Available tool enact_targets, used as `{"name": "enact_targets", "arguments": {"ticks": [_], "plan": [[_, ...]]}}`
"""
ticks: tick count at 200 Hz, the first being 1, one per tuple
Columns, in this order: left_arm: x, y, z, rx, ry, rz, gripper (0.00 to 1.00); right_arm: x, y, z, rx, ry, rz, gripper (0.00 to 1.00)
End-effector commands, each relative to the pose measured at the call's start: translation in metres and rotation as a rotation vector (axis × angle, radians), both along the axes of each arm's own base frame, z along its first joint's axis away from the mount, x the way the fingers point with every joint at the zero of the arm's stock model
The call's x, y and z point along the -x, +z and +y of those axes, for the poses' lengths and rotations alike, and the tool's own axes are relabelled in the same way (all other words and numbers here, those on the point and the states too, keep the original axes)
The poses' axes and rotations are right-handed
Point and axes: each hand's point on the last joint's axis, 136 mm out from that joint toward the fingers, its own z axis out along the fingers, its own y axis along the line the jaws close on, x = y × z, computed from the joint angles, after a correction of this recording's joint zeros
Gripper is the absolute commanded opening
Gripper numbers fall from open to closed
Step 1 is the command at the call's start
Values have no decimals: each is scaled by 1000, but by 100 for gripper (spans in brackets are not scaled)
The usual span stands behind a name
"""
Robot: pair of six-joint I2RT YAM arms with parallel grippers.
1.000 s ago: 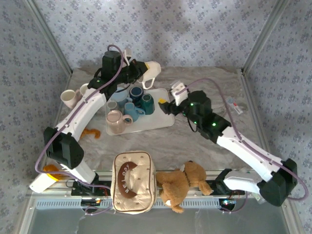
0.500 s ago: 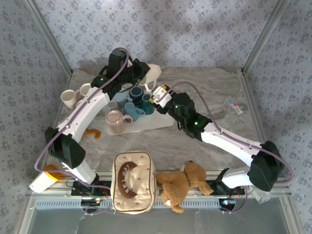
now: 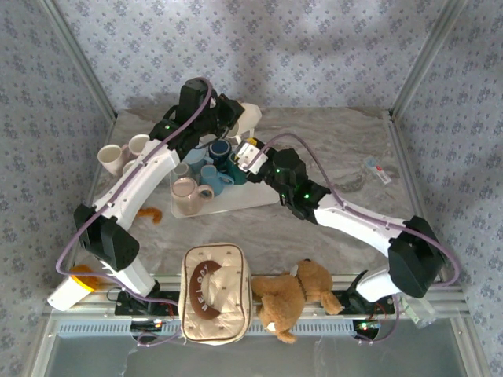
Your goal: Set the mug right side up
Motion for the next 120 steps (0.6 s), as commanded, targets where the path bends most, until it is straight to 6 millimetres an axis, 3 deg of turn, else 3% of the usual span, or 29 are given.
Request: {"name": "enact_targets", "arguments": {"ticks": [1,120], "plan": [[0,51,-2,110,29,-94,0,-9,12,3,-22,-34,-48,44],[1,47,-1,111,38,-64,0,-32,3,12,6,-70,-56,30]]}}
